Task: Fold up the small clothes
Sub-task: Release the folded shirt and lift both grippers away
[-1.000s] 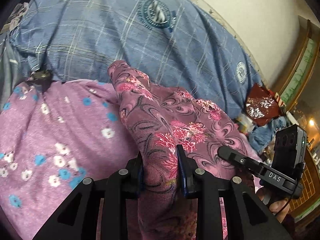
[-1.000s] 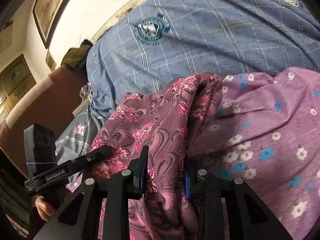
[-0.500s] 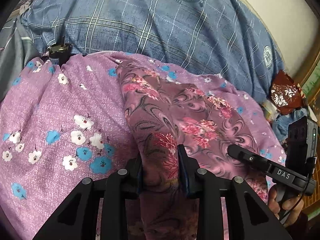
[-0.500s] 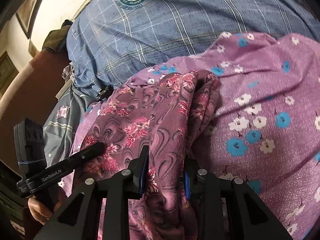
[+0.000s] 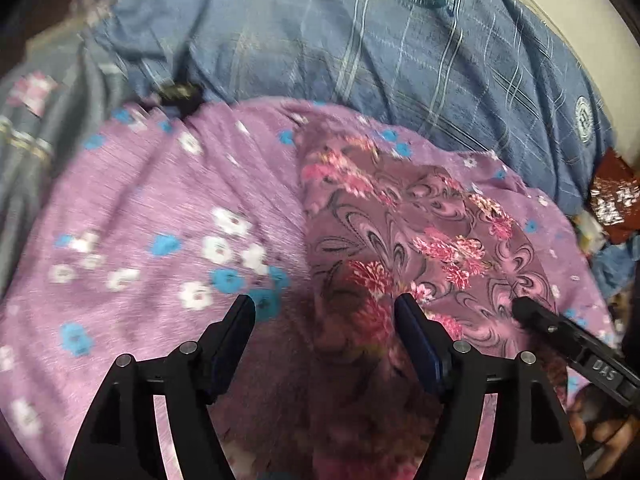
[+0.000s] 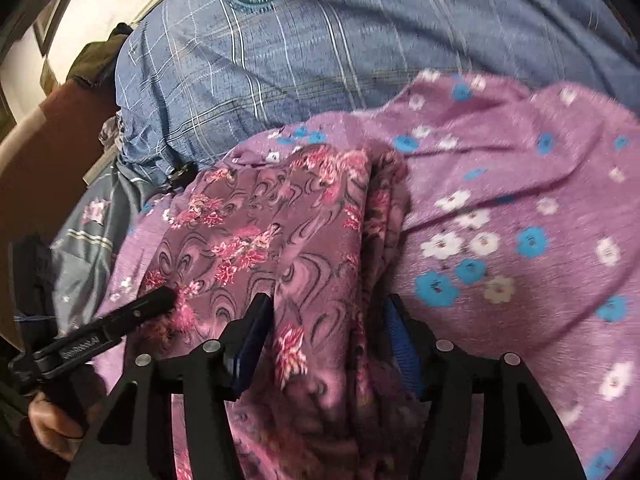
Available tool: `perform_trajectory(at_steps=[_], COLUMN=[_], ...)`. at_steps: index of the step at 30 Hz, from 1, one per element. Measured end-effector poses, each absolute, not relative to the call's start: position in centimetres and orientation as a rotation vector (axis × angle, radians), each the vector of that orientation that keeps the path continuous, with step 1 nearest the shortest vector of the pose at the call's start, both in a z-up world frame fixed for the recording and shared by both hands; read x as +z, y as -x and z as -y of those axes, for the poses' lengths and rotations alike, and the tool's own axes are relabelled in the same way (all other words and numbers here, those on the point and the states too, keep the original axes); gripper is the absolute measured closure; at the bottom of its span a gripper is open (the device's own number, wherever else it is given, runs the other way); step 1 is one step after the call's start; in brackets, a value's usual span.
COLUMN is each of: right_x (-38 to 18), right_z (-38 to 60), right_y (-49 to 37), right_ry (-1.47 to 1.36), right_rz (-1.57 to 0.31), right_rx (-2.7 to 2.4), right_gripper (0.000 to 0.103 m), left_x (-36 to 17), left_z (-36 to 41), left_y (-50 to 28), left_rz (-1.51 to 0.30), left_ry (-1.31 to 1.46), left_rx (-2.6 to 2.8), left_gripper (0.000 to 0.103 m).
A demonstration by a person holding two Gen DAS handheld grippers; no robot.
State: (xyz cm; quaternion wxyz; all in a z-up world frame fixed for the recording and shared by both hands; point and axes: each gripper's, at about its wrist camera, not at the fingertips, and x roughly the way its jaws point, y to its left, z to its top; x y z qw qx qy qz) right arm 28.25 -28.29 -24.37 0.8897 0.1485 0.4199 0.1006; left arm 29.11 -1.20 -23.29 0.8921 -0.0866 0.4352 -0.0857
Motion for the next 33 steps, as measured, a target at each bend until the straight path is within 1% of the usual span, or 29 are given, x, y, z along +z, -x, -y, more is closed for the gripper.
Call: perform_trajectory(at_steps=[3, 6, 8, 13, 18, 20, 22, 26, 33], right_x=[-22.3, -20.3, -19.4, -15.7, -10.5, -8.4, -6.7, -4.2, -1.5], right_z=[28.6, 28.7, 28.6, 27.9, 26.4, 25.9, 25.6, 25.0, 24.1], right_y=[-26.2, -23.6, -22.3, -18.4, -13.9, -12.2, -10.7, -8.3, -5.1], right_ry=[-0.285, -0.234, -0.214, -0.159, -0.074, -0.056, -0.054, -0.040, -0.039], right_rz=[-0.793, -0.739, -0.733, -0.685, -0.573, -0.523, -0.484, -0.441, -0.391], right_rx=[0.150, 0.083, 0.065, 0.036, 0.016, 0.013, 0.014, 0.004, 0.004], right_gripper=[0.042, 0.037, 0.037, 0.037, 0.036, 0.034, 0.033, 0.031, 0.030], left_x=[-20.9, -19.3, -18.4, -15.3, -10.8, -9.4, -8.1, -6.2, -4.3], left_z=[2.6, 4.1, 4.9, 7.2, 7.8, 7.6, 7.4, 7.1, 6.9], left_y=[-26.1, -22.5, -19.7, -13.3, -7.0, -4.3, -1.8, 2.7, 8.2], left_rz=[-0.793, -0.722, -0.680, -0.588, -0.489, -0.445, -0.400, -0.342, -0.256], left_ry=[0.062, -0.040, -0.088, -0.180, -0.178, -0.178, -0.182, -0.180, -0.182], left_rx=[-0.081, -0.002, 0.022, 0.027, 0.016, 0.031, 0.044, 0.042, 0.062], left_gripper=[0.032, 0.030, 0.026, 0.024, 0.021, 0.017, 0.015, 0.009, 0.005])
